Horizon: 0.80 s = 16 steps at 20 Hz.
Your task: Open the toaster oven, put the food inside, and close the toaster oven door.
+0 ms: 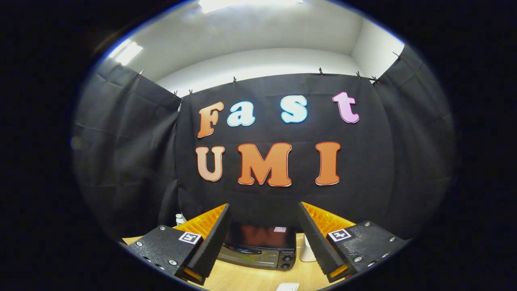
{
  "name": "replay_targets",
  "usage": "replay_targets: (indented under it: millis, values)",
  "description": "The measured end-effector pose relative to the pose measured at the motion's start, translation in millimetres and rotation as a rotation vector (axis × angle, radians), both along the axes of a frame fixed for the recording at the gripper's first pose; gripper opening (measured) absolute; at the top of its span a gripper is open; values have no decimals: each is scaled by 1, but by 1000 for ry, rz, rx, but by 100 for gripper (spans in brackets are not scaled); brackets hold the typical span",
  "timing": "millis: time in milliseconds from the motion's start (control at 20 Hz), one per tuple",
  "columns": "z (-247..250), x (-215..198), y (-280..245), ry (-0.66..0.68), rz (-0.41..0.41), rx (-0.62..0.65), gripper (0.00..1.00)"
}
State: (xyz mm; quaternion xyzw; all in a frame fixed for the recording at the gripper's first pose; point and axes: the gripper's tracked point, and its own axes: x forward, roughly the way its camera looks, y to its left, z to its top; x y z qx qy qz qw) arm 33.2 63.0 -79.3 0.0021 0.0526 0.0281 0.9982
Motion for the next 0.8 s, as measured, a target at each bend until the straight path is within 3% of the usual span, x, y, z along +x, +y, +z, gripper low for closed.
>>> replay_targets:
  millis: [350, 800]
  values:
    - [53, -16, -22, -75, 10, -34, 98]
    - [81, -32, -34, -94, 29, 14, 98]
